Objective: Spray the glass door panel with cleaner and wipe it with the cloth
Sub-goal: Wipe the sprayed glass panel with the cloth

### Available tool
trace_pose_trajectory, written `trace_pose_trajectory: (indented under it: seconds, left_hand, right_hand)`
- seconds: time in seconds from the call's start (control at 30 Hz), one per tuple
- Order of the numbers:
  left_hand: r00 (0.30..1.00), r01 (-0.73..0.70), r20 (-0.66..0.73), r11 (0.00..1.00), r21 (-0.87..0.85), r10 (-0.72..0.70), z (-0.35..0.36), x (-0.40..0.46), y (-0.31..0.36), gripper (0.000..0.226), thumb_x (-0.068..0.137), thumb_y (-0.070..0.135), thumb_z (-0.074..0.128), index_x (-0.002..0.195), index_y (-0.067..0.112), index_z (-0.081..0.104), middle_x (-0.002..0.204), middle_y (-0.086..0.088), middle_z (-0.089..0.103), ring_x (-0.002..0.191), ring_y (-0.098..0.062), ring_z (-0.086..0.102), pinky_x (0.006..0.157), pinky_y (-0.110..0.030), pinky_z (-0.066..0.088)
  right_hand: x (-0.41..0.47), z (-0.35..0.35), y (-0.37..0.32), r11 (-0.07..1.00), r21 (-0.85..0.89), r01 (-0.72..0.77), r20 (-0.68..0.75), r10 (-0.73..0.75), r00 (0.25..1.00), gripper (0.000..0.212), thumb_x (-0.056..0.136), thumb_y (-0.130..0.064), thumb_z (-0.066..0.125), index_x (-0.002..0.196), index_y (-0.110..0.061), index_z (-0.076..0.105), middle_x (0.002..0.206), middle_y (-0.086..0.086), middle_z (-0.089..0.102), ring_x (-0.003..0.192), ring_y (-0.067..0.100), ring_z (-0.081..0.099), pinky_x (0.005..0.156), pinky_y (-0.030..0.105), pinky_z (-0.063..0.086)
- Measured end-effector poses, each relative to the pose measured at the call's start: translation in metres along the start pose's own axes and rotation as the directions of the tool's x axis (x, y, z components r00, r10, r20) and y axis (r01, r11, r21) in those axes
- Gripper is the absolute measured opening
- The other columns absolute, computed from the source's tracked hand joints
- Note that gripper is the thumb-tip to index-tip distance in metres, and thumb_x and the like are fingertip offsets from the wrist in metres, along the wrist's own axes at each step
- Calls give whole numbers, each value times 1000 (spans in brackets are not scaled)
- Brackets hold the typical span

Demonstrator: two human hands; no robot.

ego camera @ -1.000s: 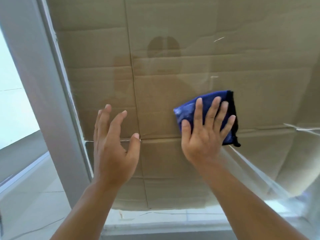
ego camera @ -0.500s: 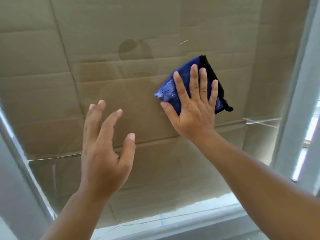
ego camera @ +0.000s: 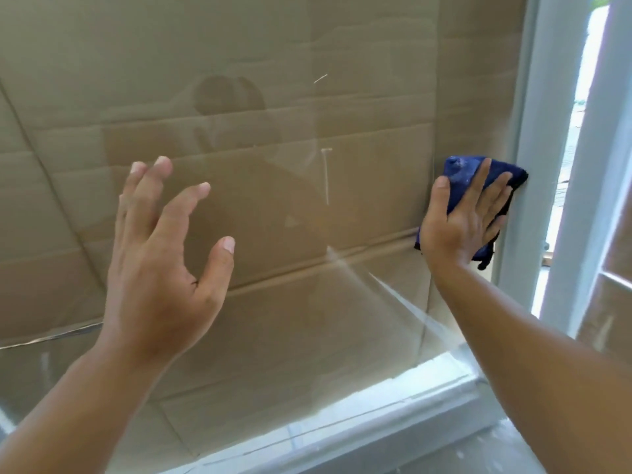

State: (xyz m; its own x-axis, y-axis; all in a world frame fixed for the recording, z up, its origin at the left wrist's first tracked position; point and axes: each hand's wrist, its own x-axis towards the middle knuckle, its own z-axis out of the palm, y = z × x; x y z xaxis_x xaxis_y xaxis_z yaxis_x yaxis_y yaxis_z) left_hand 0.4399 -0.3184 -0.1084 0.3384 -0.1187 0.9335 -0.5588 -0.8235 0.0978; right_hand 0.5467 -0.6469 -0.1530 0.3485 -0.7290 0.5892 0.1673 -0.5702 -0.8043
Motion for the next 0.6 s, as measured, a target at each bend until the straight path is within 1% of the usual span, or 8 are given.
trace_pose_trajectory:
  seconds: [0.07, 0.1, 0.23, 0.33, 0.4, 0.47, 0.53, 0.6]
  left_hand:
    - [999, 33, -1, 999, -10, -33, 3, -4, 1, 51, 86, 26, 62, 133, 6, 55, 156, -15, 31, 150, -26, 16, 115, -57, 29]
    - [999, 49, -4, 999, -17, -49, 4, -7, 2, 51, 87, 26, 62, 134, 7, 55, 156, -15, 31, 150, -26, 16, 117, -54, 27]
    - [995, 96, -14, 994, -53, -97, 9, -20, 7, 50, 88, 27, 61, 134, 8, 54, 156, -14, 31, 151, -25, 17, 121, -39, 22]
    - [993, 113, -26, 991, -66, -115, 11, -30, 9, 50, 88, 25, 62, 134, 8, 54, 156, -16, 31, 151, -27, 19, 121, -38, 22]
    - [992, 122, -20, 990, -69, -124, 12, -35, 11, 50, 88, 25, 61, 134, 8, 54, 157, -15, 30, 151, -26, 18, 121, -38, 22]
    - [992, 129, 8, 988, -81, -128, 14, -39, 15, 50, 88, 25, 60, 135, 9, 53, 157, -13, 29, 152, -24, 16, 121, -40, 22]
    - [995, 99, 34, 991, -89, -96, 17, -43, 18, 50, 87, 24, 61, 134, 8, 54, 157, -15, 30, 151, -26, 16, 120, -48, 24]
    - [998, 57, 45, 995, -83, -54, 21, -45, 18, 49, 87, 22, 62, 132, 5, 55, 155, -18, 32, 151, -30, 18, 117, -55, 26]
  right_hand:
    - [-21, 6, -9, 999, 11, -46, -2, 46, 999, 81, 94, -67, 21, 163, -28, 5, 171, 7, -7, 157, 23, -7, 124, 54, -6]
    - [-35, 10, -15, 1000, 4, -17, 0, 17, 1000, 81, 95, -66, 22, 163, -26, 6, 171, 9, -5, 157, 26, -6, 124, 56, -5]
    - [-109, 35, -38, 952, -61, 299, 24, -298, 954, 77, 100, -61, 34, 161, -17, 20, 167, 23, 12, 155, 41, 9, 120, 67, 7]
    - [-160, 48, -50, 820, -73, 568, 76, -563, 823, 72, 98, -58, 47, 157, -21, 28, 164, 22, 19, 153, 44, 16, 120, 67, 10]
    - [-182, 51, -54, 681, -56, 730, 118, -722, 682, 66, 99, -59, 47, 155, -27, 32, 164, 17, 21, 154, 40, 18, 121, 65, 11]
    - [-187, 50, -51, 556, -41, 830, 146, -818, 556, 61, 100, -58, 45, 154, -31, 34, 163, 12, 24, 154, 33, 19, 121, 62, 13]
    - [-173, 47, -41, 516, -47, 855, 141, -844, 517, 60, 100, -58, 48, 153, -32, 37, 163, 10, 25, 154, 29, 20, 122, 61, 16]
    - [-147, 42, -25, 566, -84, 820, 121, -811, 572, 61, 99, -58, 49, 152, -30, 40, 163, 12, 25, 154, 32, 22, 121, 63, 17]
